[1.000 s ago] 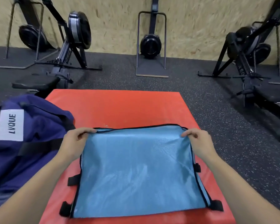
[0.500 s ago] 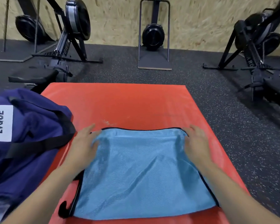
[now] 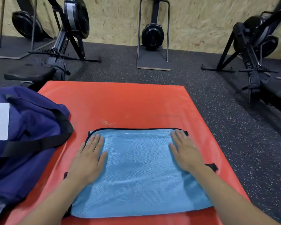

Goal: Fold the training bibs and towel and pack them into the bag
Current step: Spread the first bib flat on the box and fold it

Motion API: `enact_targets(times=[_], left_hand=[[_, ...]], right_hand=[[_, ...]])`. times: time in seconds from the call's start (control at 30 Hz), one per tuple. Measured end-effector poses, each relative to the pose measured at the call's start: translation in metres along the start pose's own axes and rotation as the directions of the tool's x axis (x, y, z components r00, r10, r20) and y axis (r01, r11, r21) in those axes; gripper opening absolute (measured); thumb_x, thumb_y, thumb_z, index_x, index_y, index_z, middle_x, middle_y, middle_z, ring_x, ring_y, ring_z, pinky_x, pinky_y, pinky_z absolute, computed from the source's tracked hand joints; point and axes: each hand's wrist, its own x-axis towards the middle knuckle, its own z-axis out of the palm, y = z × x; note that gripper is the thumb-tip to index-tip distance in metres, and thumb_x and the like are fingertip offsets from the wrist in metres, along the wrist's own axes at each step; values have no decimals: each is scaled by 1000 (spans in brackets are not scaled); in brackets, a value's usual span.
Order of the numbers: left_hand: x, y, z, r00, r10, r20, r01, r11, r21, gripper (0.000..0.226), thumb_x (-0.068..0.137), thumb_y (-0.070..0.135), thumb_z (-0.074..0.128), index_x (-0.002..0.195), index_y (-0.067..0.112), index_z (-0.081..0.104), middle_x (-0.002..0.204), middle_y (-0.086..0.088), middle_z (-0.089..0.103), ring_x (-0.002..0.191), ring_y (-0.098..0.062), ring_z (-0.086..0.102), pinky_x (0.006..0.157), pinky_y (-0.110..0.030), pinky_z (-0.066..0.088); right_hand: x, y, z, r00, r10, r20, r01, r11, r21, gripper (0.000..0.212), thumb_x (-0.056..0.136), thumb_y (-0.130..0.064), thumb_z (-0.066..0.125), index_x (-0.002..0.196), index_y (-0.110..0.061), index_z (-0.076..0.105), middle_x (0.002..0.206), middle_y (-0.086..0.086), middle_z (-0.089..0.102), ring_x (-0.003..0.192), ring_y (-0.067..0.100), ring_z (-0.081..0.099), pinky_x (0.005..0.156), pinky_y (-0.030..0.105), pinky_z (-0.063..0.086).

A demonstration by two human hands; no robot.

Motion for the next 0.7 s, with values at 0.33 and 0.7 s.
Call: enact_targets(times=[0.33,0.7], left_hand=[[-42,58,3,991,118,-69,-121,991,-48,65,104,46,15,155,10,32,163,-4,26,152,-16,20,122,-39,11],[-65,85,-10,981,163,-104,-175,979,-109,63,105,43,15,153,5,34,162,-7,28,150,-20,26,122,-42,13]], right_hand=[[-68,-71,24,938,-348,-4,347,937,40,66,101,-59,23,160,-28,17,166,-11,1,154,10,-2,124,36,-3],[-89,-79,13,944,-330,-22,331,941,70,68,101,-63,10,160,-28,11,167,-2,3,155,18,-2,123,39,-4]])
